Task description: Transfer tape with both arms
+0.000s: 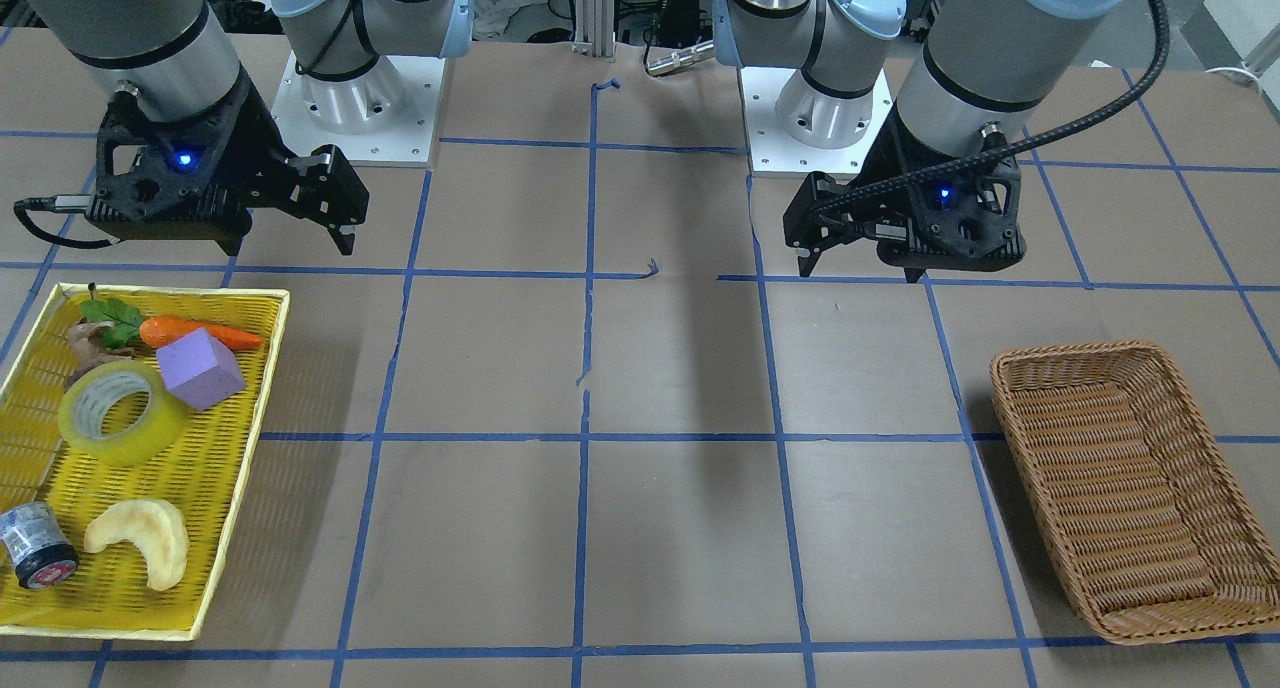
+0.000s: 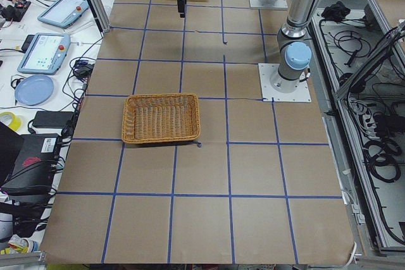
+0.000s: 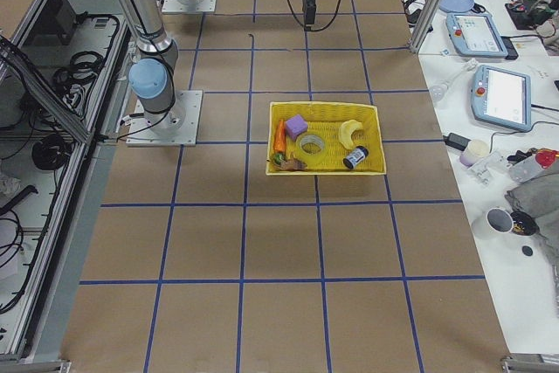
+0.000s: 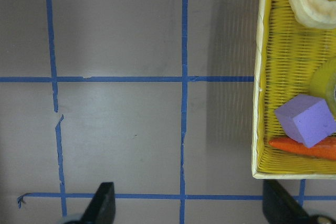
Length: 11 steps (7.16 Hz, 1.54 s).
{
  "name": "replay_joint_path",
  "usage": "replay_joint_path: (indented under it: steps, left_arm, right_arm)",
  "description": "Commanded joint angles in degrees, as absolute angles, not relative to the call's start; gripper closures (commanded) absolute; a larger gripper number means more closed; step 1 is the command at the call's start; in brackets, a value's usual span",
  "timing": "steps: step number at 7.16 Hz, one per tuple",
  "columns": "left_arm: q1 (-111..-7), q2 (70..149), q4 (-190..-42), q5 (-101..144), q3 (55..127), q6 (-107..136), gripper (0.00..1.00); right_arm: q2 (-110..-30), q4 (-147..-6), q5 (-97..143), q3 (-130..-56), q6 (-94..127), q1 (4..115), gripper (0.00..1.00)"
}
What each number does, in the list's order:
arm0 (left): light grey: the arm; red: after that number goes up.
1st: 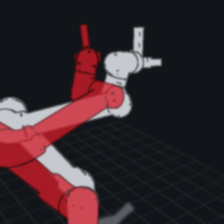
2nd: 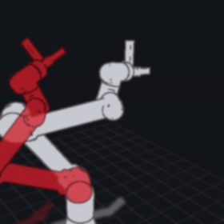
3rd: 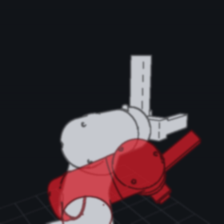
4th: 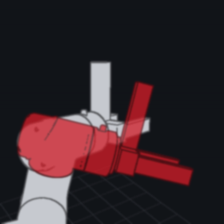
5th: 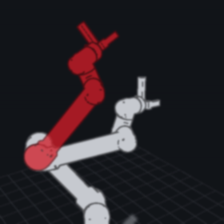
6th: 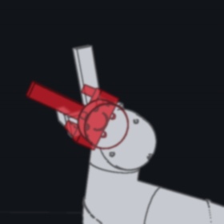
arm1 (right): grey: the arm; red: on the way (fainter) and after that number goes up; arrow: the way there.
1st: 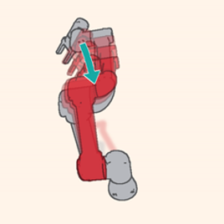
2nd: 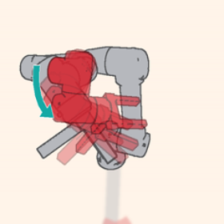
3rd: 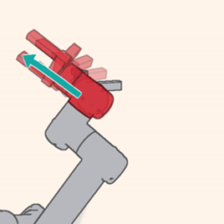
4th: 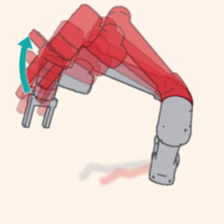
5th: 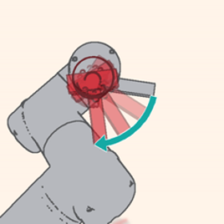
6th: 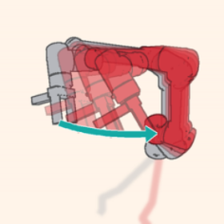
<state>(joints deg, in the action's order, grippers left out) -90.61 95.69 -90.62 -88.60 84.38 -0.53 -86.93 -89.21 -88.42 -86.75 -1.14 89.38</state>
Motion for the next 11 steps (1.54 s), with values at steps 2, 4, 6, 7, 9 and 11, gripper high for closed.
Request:
replay_joint_path:
  steps: [2, 4, 6, 7, 9, 11]
  left_arm:
    - [-90.6, 95.5, -90.6, -88.5, 84.5, -0.5, 0.0]
    - [-90.6, 95.5, -90.6, -88.4, 84.5, -0.3, 0.0]
    - [-90.6, 95.5, -90.6, -88.2, 84.5, -0.1, 0.0]
    - [-90.6, 95.5, -90.6, -88.1, 84.5, -0.1, 0.0]
    - [-90.7, 95.5, -90.6, -87.7, 84.5, -0.2, 0.0]
    - [-90.7, 95.5, -90.5, -87.9, 84.5, -0.5, 0.0]
  right_arm:
    - [-86.6, -89.1, -89.2, -86.6, -1.2, 89.4, 0.0]
    - [-86.0, -89.0, -89.2, -86.0, -1.2, 89.4, 0.0]
    - [-85.9, -89.1, -89.2, -85.9, -1.3, 89.0, 0.0]
    - [-85.3, -89.1, -89.1, -85.6, -2.3, 88.5, 0.0]
    - [-84.6, -89.0, -89.1, -84.7, -4.4, 87.3, 0.0]
    - [-83.4, -88.5, -88.8, -83.8, -11.3, 83.6, 0.0]
